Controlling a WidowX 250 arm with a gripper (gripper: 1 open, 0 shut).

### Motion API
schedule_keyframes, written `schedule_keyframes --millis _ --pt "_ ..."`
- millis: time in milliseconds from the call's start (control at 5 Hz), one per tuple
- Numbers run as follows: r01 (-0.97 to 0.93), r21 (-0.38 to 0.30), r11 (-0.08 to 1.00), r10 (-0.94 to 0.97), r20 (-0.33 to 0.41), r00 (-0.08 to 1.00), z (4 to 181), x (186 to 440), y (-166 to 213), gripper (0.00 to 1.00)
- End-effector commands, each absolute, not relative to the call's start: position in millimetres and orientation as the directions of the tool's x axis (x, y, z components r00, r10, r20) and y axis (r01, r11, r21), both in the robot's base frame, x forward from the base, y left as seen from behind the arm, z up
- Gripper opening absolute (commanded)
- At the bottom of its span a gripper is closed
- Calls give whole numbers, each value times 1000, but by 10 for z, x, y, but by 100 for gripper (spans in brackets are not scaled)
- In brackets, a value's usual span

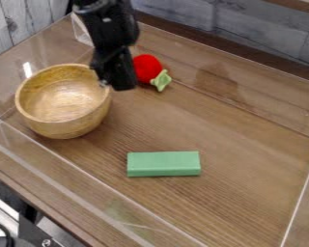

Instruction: Remove the green stick from the brown bowl and put it on the table

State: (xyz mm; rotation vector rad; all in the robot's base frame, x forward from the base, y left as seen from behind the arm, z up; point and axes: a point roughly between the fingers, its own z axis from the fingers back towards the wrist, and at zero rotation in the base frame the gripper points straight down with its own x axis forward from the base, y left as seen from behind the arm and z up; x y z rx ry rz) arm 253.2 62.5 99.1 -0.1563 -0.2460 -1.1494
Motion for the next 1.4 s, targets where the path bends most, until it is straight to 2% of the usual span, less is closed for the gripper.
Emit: schedule_keyframes --millis 0,200,600,1000,1200 --pt "928 47 370 -897 278 344 1096 2637 707 100" --pt "942 32 333 -905 290 310 1005 2681 672 100" --pt "939 22 344 -895 310 321 940 2811 652 100" --pt "963 8 271 -909 332 253 1114 2767 718 100" --pt "965 -5 263 -905 345 249 1108 2691 594 100"
